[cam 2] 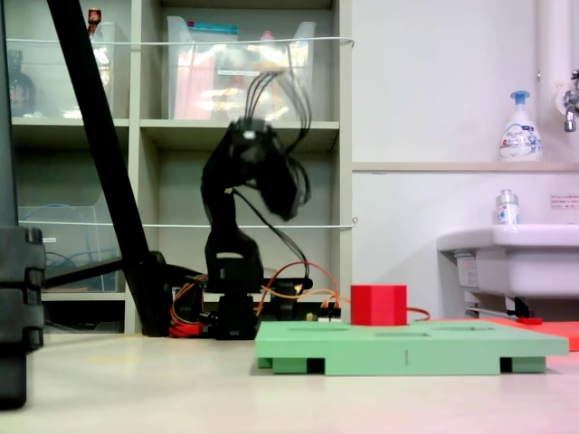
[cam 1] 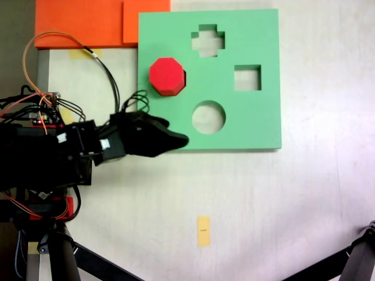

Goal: Put the octagonal pillar block into the corresponding hole

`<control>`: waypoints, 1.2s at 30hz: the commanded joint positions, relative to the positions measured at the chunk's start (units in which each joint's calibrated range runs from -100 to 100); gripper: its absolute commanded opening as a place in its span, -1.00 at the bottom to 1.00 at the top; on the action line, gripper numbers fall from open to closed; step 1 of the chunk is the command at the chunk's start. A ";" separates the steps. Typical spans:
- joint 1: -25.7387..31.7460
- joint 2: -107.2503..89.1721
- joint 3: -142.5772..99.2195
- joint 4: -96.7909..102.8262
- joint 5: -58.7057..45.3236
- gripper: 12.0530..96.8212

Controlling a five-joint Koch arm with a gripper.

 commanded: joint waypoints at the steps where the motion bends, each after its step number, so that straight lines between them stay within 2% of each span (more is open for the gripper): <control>1: -1.66 -1.37 0.64 17.68 -5.42 -0.09; 3: -4.64 -1.37 -2.95 18.84 -9.33 -0.09; 8: -5.81 -1.37 -16.51 29.34 -15.38 -0.07; 12: -6.98 -1.37 -42.43 66.70 -22.91 -0.08; 14: -7.72 -1.37 -53.00 74.79 -23.30 -0.09; 18: -8.64 -1.37 -64.27 74.79 -23.83 -0.09; 23: -9.18 -1.37 -65.16 74.11 -23.83 -0.09; 30: -9.33 -1.37 -65.16 46.57 -23.79 -0.09; 33: -9.43 -1.37 -65.16 45.22 -23.49 -0.16; 36: -9.47 -1.37 -65.16 45.32 -23.39 -0.13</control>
